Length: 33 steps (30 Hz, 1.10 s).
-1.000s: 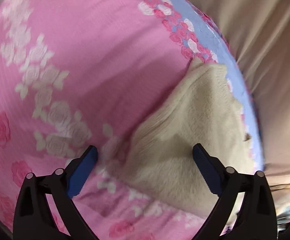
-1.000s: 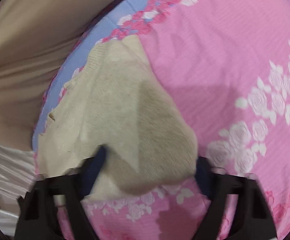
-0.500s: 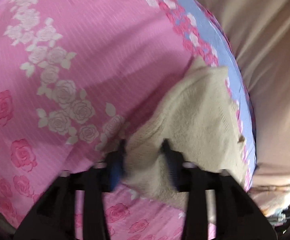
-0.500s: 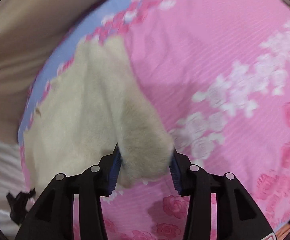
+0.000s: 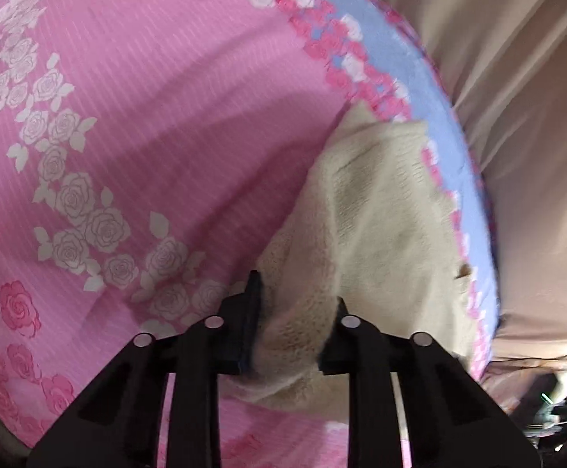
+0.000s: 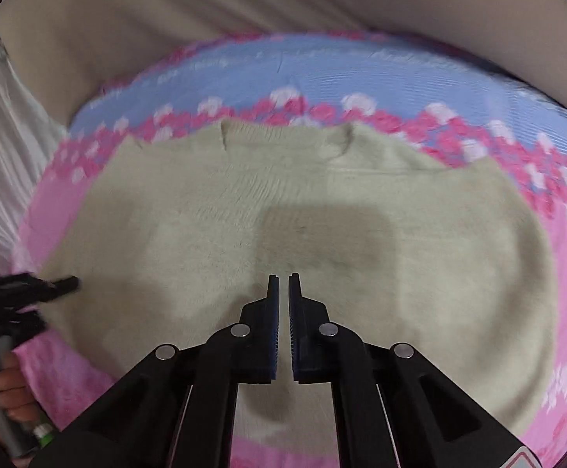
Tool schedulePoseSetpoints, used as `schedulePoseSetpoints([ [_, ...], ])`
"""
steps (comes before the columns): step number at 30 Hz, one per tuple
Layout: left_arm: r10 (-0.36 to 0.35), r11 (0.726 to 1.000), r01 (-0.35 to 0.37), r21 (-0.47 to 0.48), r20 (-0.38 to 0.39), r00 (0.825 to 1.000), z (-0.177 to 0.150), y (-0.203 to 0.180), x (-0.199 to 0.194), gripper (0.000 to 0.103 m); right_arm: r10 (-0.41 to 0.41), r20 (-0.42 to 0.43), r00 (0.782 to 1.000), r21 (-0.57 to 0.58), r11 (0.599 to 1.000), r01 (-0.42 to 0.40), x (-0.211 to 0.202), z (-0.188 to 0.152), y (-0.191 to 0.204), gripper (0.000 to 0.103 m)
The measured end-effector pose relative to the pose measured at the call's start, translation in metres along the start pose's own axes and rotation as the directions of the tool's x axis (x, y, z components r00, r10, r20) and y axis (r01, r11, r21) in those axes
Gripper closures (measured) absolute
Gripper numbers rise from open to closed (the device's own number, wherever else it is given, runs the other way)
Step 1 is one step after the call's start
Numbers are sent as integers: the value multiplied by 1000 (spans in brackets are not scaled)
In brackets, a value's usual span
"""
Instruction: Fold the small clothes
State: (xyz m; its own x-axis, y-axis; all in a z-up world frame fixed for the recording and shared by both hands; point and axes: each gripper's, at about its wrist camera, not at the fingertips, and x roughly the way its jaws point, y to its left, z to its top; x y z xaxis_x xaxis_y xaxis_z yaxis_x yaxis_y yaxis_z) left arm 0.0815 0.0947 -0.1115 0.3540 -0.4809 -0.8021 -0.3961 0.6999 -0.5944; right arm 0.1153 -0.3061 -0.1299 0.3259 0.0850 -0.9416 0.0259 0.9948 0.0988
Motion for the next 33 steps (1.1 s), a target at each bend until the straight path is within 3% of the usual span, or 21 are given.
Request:
schedulePoseSetpoints([
  [5,-134,989,131,74,50,990,-8,-28,-41,87,-4,-3,1000,-13,1000,4,16,0,4,98],
  [10,-239,951,229,206,23,971,-24,-85,-56,89,45,-5,999,28,999,-45,16,0,-2,99],
  [13,-278,904,264,335,-6,961,-44,-129,-62,90,82,0,997,63,995,-82,14,-2,-10,99],
  [19,-316,779,344,525,-145,937,-99,-208,-52,92,173,14,985,120,978,-173,4,-8,-31,99],
  [22,-270,725,324,608,-182,946,-131,-238,-36,92,251,56,966,187,948,-257,-6,-13,-54,99],
  [25,-222,705,316,635,-225,949,-155,-253,-18,92,255,140,957,275,919,-284,-32,-25,-98,97],
  [30,-57,646,177,742,-185,981,-190,-268,13,87,190,191,963,407,877,-254,-69,-63,-173,93],
  [33,48,570,51,820,-95,994,-211,-276,21,78,190,234,954,469,837,-282,-87,-85,-197,83],
])
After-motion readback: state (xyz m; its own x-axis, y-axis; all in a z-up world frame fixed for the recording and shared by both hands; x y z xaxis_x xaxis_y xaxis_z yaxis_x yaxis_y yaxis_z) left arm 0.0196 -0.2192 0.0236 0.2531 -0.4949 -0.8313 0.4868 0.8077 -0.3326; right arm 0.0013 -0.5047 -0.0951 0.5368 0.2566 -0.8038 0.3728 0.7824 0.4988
